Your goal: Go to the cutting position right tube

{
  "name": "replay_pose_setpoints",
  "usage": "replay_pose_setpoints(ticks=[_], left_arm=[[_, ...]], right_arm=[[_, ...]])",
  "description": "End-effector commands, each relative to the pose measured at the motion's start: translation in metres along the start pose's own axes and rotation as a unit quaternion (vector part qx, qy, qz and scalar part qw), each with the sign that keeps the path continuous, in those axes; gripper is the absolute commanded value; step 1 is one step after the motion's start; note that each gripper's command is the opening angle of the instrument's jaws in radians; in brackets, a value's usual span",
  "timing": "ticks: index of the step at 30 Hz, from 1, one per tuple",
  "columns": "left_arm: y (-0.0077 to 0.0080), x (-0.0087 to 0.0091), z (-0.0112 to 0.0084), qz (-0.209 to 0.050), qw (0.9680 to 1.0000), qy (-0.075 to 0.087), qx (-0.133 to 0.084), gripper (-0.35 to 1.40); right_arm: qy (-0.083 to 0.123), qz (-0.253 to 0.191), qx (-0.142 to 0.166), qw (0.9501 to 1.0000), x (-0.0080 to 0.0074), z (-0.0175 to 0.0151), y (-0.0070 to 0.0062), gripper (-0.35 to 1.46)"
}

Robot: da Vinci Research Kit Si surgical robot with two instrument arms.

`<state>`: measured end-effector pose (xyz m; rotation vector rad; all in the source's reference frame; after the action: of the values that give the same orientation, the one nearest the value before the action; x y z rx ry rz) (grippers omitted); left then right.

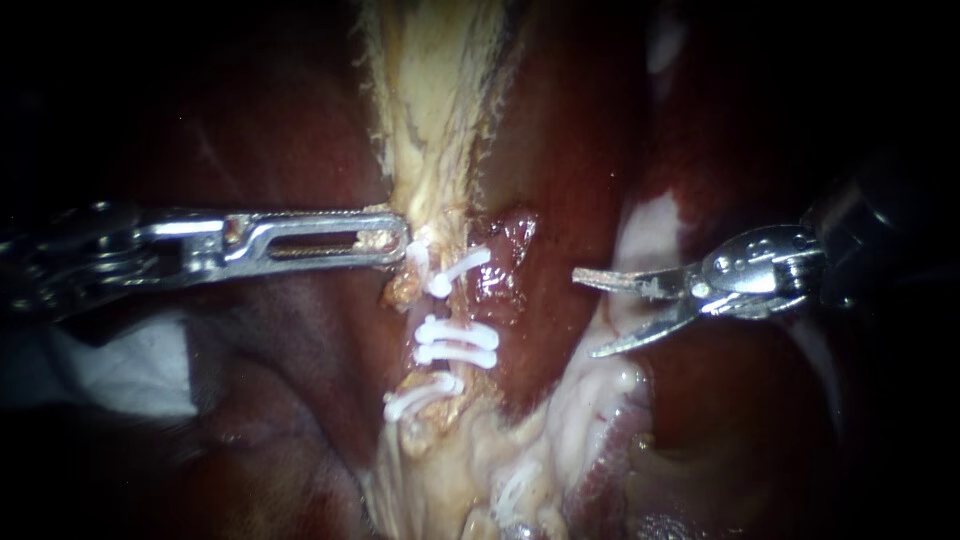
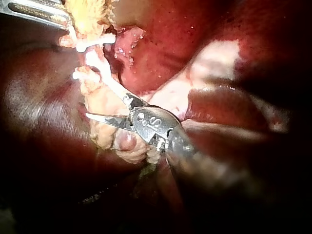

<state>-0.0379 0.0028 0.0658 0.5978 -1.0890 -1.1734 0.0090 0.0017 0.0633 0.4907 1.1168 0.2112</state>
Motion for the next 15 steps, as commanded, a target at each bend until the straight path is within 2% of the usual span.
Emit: replay_pose_setpoints(ticks=[1, 6, 9, 11, 15], left_arm=[[0.0000, 0.0000, 0.0000, 0.000, 1.0000, 0.000, 0.000, -0.35], [-0.0002, -0.0002, -0.0003, -0.001, 1.0000, 0.000, 0.001, -0.35], [-0.0007, -0.0008, -0.0013, -0.003, 1.0000, 0.002, 0.003, -0.35], [-0.0010, -0.0013, -0.0020, -0.005, 1.0000, 0.005, 0.004, -0.35], [-0.0017, -0.0021, -0.0038, -0.007, 0.9999, -0.001, 0.010, -0.35]], right_arm=[[0.000, 0.000, 0.000, 1.0000, 0.0000, 0.0000, 0.0000, 1.41], [0.000, -0.001, 0.000, 1.0000, -0.0001, 0.0001, -0.0002, 1.41], [0.001, -0.002, 0.010, 0.9999, -0.0005, 0.0008, -0.0004, 1.37], [0.002, 0.007, 0.019, 0.9998, -0.0011, 0.0018, -0.0005, 1.36], [0.000, 0.030, 0.034, 0.9990, -0.0026, 0.0049, -0.0006, 1.34]])
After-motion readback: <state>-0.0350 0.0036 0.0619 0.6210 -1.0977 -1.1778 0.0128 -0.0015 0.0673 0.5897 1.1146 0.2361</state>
